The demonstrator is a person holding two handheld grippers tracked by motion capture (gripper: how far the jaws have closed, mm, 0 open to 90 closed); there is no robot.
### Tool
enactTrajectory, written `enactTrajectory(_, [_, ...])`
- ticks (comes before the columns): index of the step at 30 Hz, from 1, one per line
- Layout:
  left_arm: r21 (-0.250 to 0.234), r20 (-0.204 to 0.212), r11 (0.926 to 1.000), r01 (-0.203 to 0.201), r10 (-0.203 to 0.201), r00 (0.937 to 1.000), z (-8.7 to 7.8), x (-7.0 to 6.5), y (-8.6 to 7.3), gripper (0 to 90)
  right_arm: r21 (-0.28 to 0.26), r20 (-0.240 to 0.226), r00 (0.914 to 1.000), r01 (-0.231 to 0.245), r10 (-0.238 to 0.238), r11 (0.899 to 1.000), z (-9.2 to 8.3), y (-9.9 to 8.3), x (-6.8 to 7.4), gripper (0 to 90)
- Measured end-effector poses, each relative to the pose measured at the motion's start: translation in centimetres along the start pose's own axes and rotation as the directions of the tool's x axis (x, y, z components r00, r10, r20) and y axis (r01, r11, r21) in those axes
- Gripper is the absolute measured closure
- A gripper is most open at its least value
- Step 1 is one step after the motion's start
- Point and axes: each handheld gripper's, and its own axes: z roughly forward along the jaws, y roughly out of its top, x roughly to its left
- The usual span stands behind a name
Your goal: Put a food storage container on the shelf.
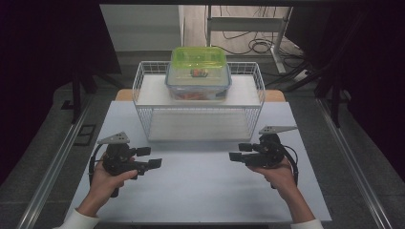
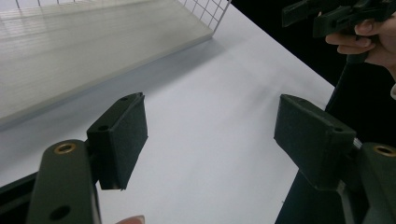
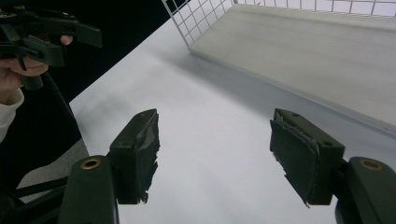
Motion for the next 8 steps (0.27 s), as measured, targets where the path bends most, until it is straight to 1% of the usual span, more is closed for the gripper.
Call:
enactTrajectory(4, [0.003,-0.004,1.0,-0.006,0.006,1.0,0.09,-0.07,-0.04,25.0,-0.007,0.006,1.0,0.003,-0.003,1.0,-0.13,-0.05,0.05,32.4])
enactTrajectory(8, [-0.003,-0.002,1.0,0.0,0.0,1.0,-0.01,-0.04,-0.02,24.9,-0.018,0.008,0.9999,0.006,-0.006,1.0,-0.22,-0.07,0.16,32.0])
